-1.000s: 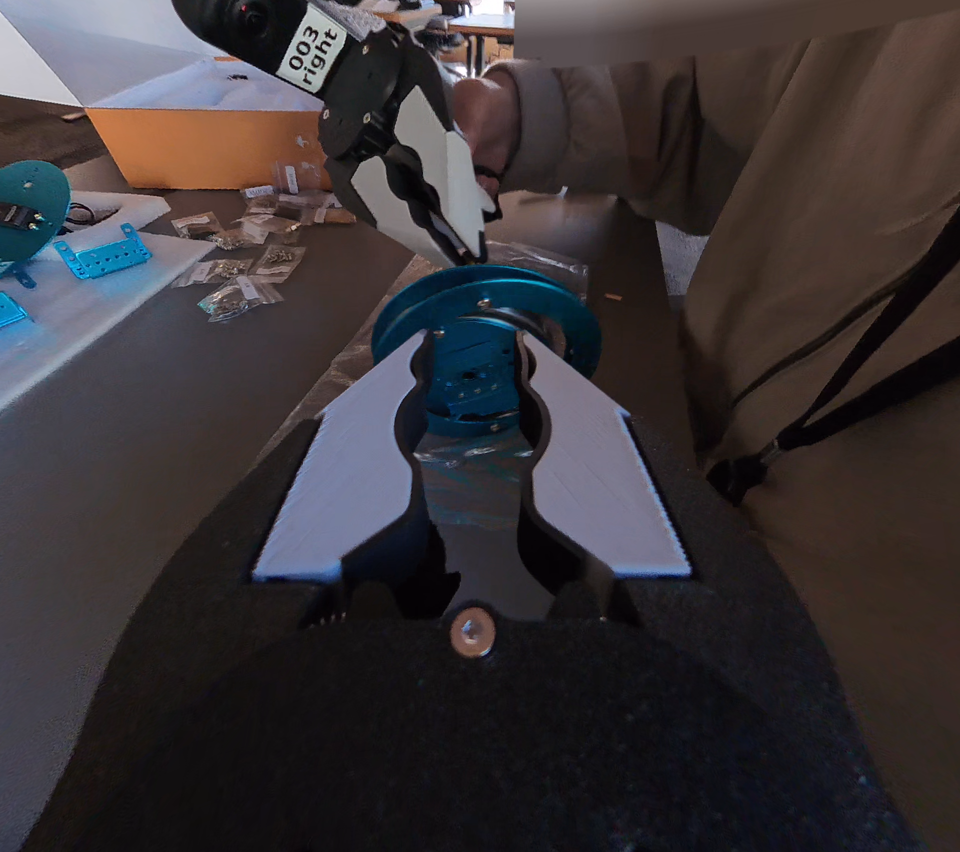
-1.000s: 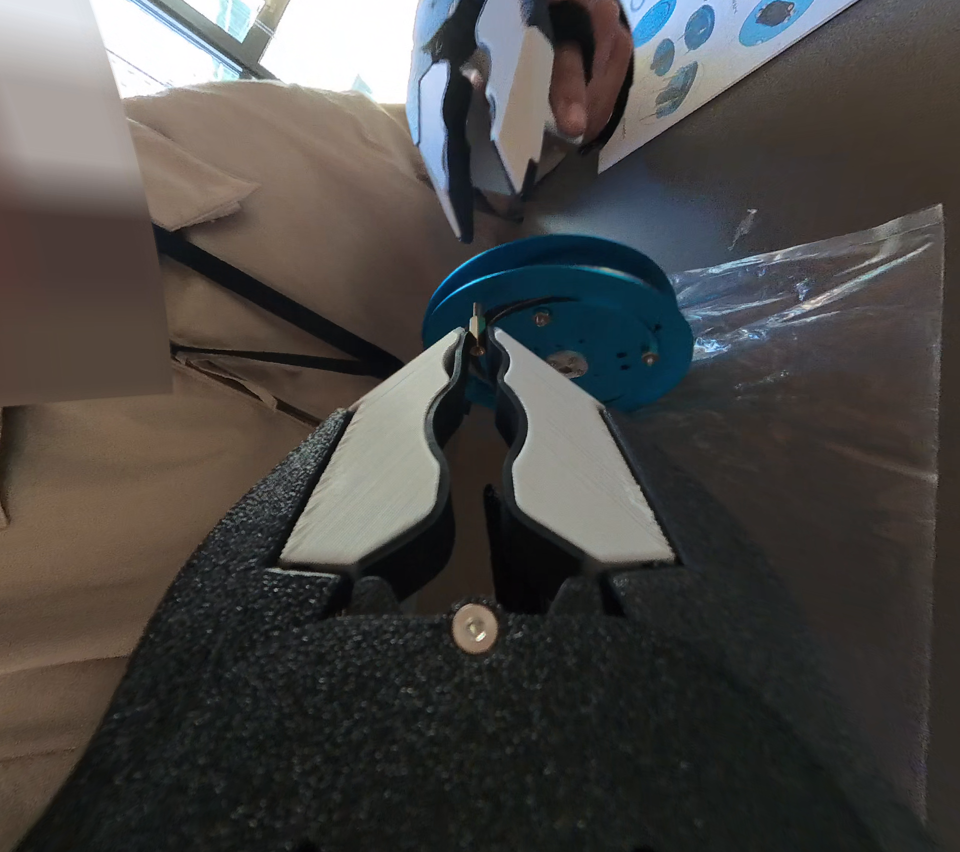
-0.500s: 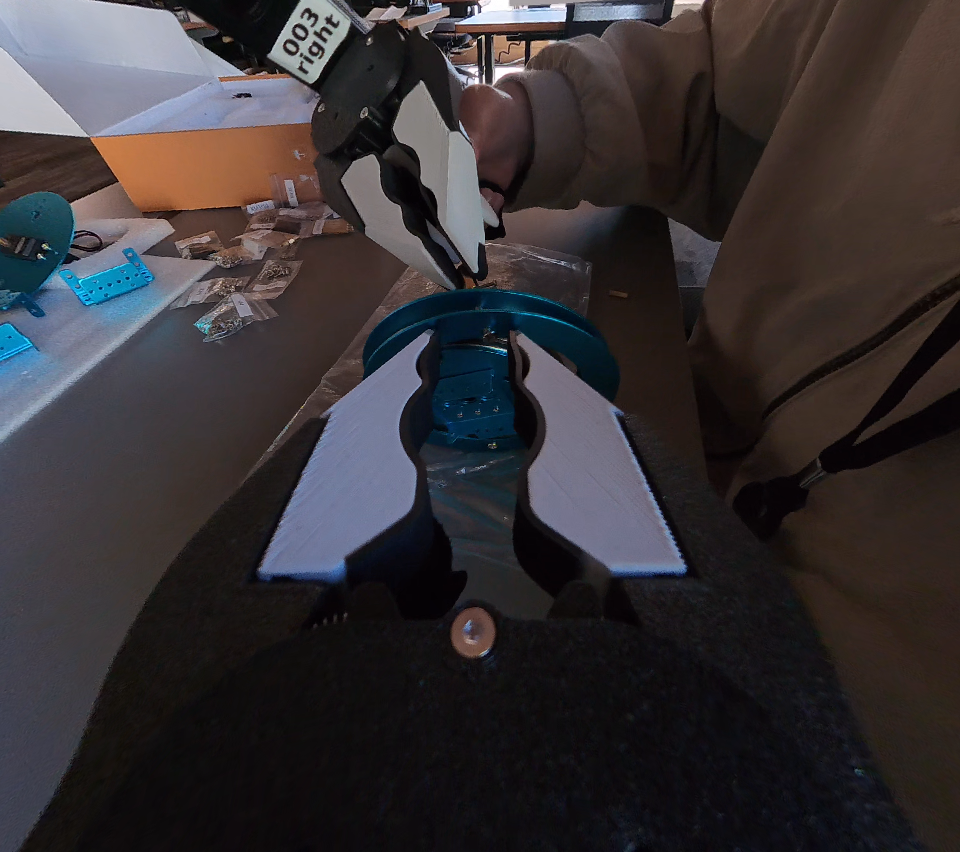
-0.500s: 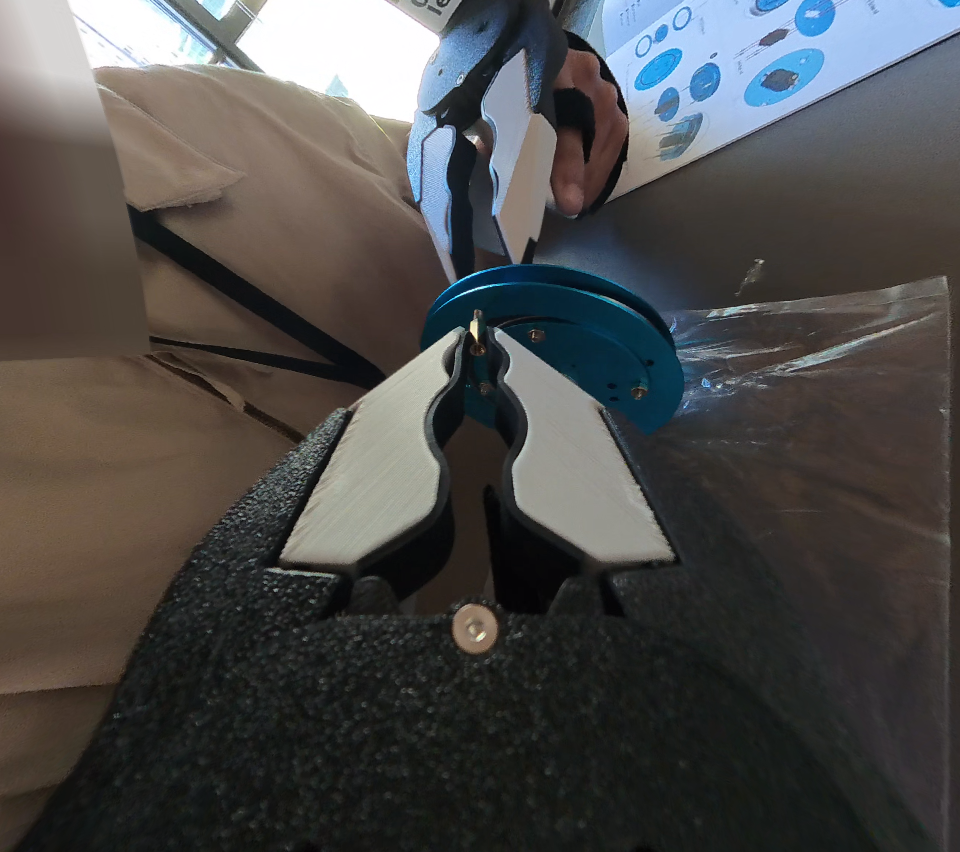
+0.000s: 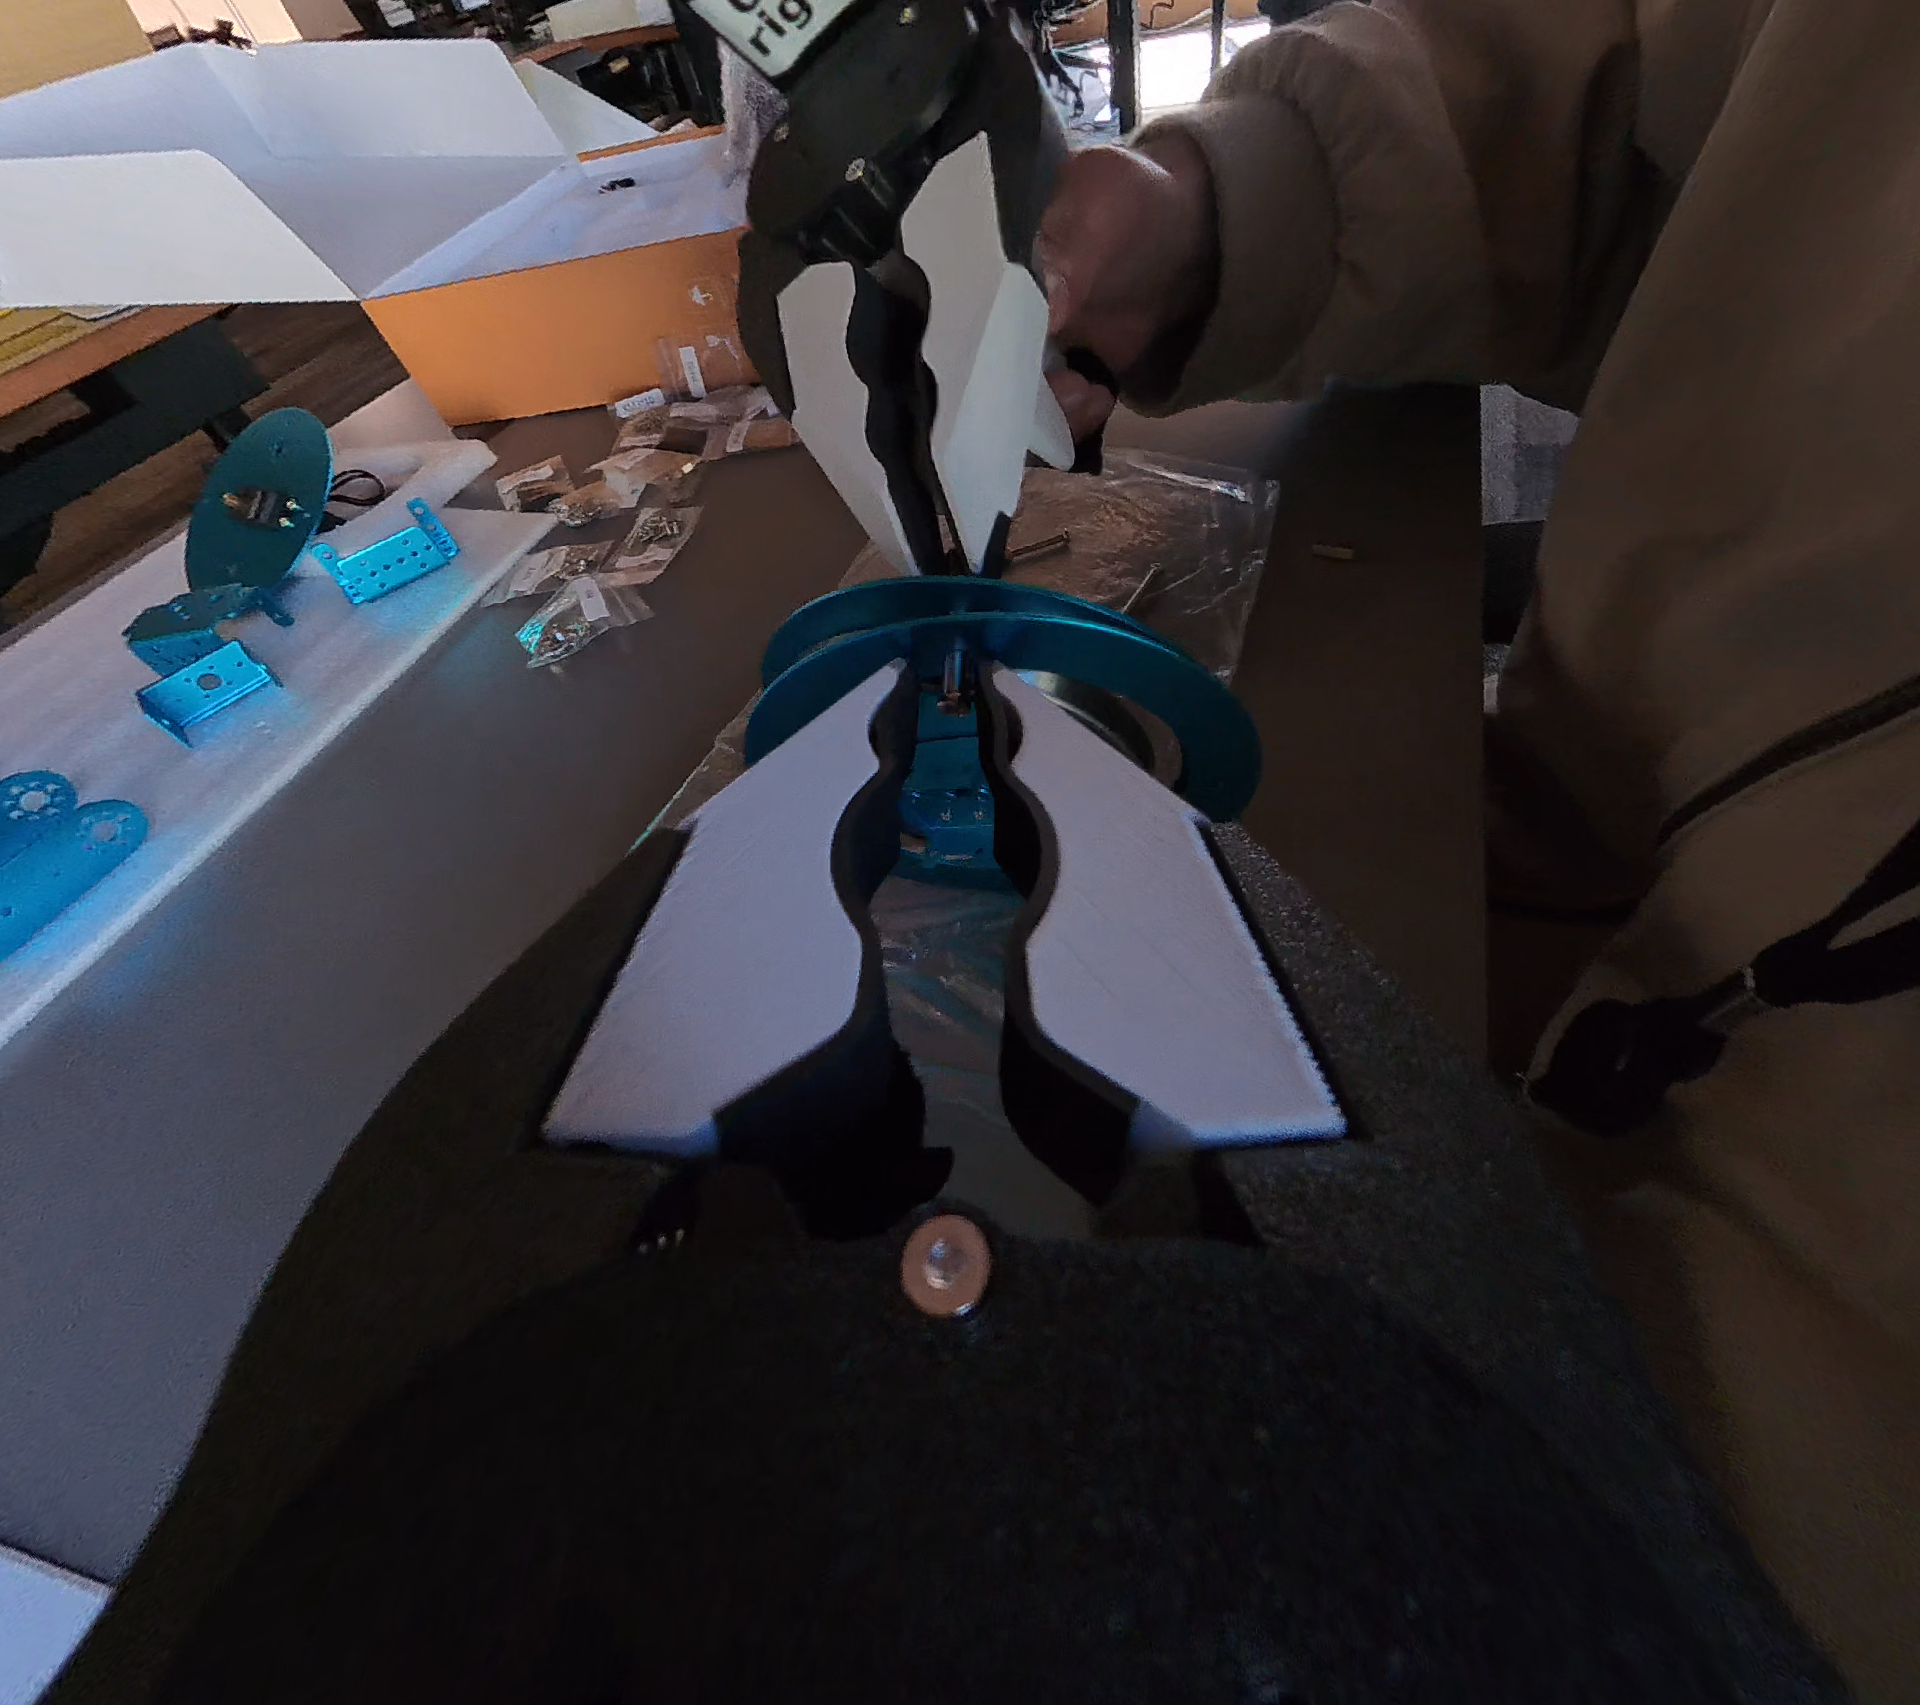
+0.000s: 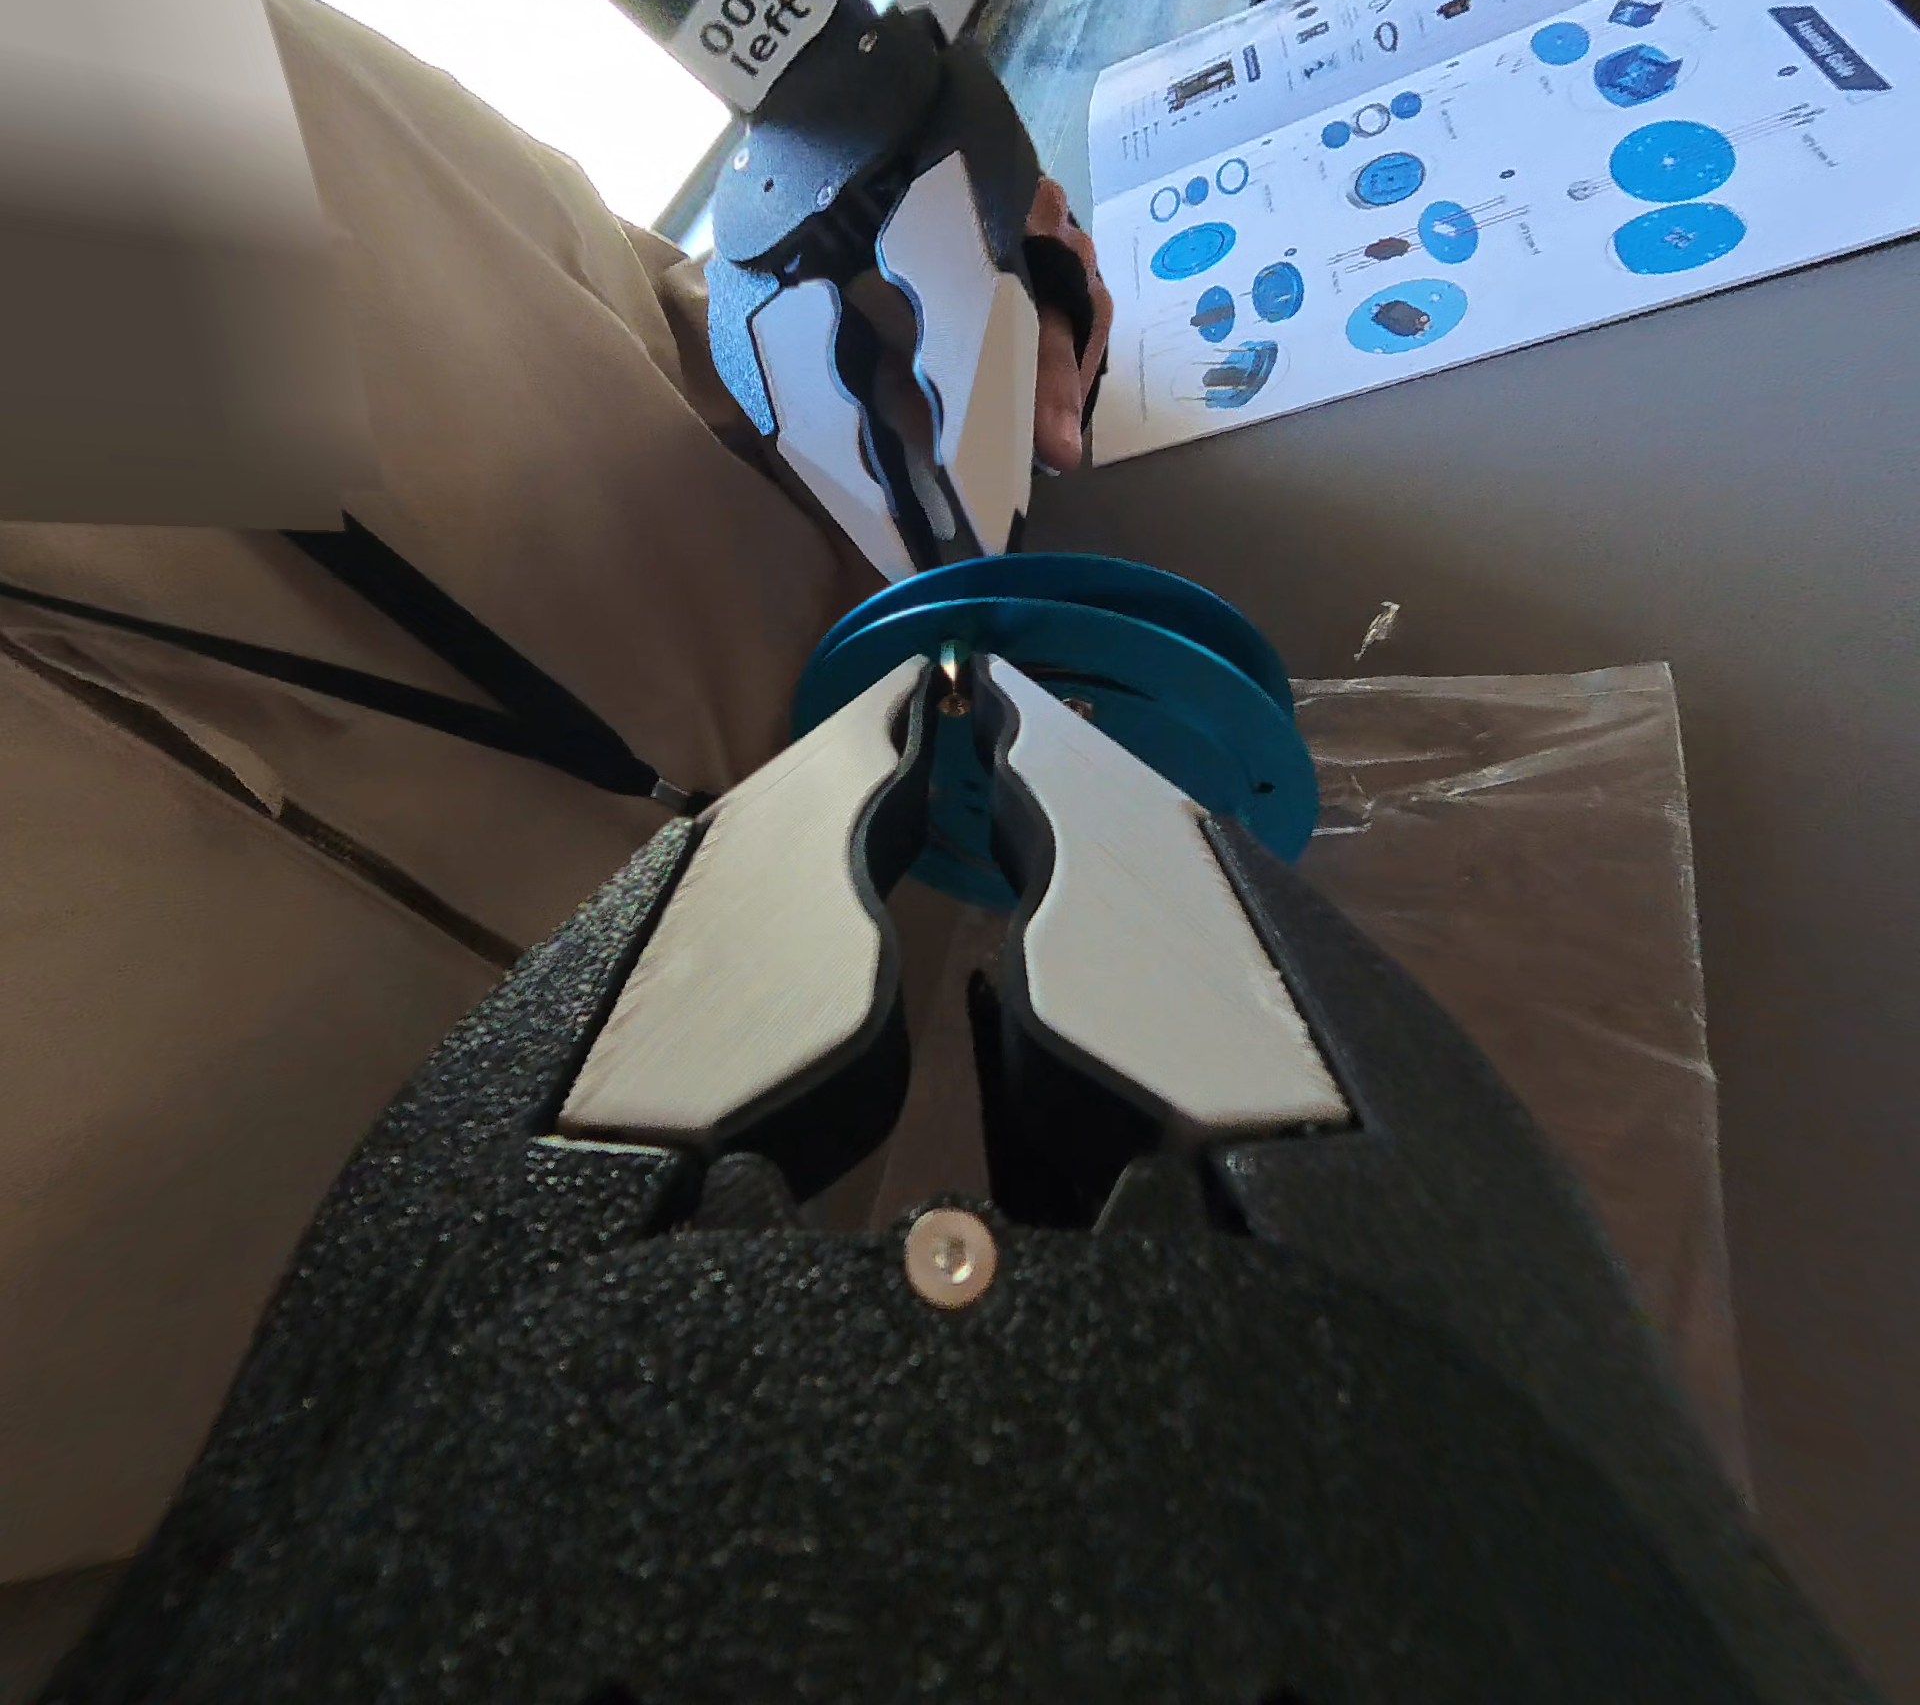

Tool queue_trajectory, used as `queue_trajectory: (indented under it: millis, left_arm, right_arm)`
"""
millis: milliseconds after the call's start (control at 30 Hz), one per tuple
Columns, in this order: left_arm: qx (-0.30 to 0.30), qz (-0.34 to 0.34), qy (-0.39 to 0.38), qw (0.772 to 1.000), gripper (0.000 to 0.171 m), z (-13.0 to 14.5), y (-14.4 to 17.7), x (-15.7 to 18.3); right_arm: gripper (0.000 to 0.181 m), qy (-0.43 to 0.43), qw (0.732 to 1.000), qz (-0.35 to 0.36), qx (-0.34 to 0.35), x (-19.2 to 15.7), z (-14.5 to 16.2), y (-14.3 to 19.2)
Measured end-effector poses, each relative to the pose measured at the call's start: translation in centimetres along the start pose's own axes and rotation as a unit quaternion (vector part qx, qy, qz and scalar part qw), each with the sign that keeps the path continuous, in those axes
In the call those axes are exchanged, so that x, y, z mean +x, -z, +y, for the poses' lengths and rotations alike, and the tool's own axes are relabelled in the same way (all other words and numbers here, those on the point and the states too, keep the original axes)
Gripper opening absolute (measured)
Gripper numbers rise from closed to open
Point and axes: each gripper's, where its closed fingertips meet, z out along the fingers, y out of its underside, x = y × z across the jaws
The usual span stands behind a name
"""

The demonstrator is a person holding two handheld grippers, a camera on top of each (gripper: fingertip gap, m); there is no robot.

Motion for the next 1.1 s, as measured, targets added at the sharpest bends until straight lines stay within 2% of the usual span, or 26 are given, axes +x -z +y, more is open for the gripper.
queue_trajectory:
  millis: [133,367,467,567,667,767,833,900,967,1033,1100]
  left_arm:
    - [-0.012,-0.001,-0.026,1.000,0.004,0.5,-0.3,0.3]
    - [-0.051,-0.013,-0.074,0.996,0.004,0.6,0.0,0.1]
    - [-0.108,-0.053,-0.168,0.978,0.003,0.9,0.2,-0.2]
    - [-0.158,-0.095,-0.275,0.944,0.004,1.2,0.3,-0.6]
    - [-0.181,-0.122,-0.329,0.919,0.003,1.2,0.3,-0.9]
    - [-0.171,-0.111,-0.338,0.919,0.003,1.0,0.3,-0.4]
    - [-0.168,-0.110,-0.338,0.919,0.003,0.9,0.3,-0.5]
    - [-0.171,-0.110,-0.337,0.919,0.003,1.0,0.2,-0.7]
    - [-0.170,-0.106,-0.332,0.922,0.003,1.0,0.1,-0.8]
    - [-0.170,-0.104,-0.331,0.922,0.003,0.9,0.1,-0.8]
    - [-0.170,-0.101,-0.334,0.921,0.003,0.9,0.0,-0.8]
  right_arm:
    - [0.006,-0.016,1.000,-0.020,0.017,-0.1,0.0,-0.1]
    - [0.006,0.031,0.999,0.019,-0.009,0.0,-0.1,-0.4]
    - [0.005,0.046,0.998,0.043,-0.028,0.1,-0.3,-0.6]
    - [0.005,0.042,0.997,0.062,-0.037,0.2,-0.4,-0.9]
    - [0.005,0.030,0.997,0.069,-0.032,0.3,-0.5,-1.0]
    - [0.005,0.072,0.995,0.065,-0.028,-0.3,-0.2,-1.1]
    - [0.012,0.122,0.989,0.076,-0.027,-0.5,-0.1,-1.1]
    - [0.027,0.189,0.976,0.102,-0.035,-1.0,0.1,-1.0]
    - [0.040,0.264,0.951,0.143,-0.068,-1.4,0.8,-0.8]
    - [0.047,0.320,0.923,0.189,-0.104,-1.2,1.4,-1.0]
    - [0.044,0.391,0.880,0.240,-0.121,-0.8,1.3,-1.0]
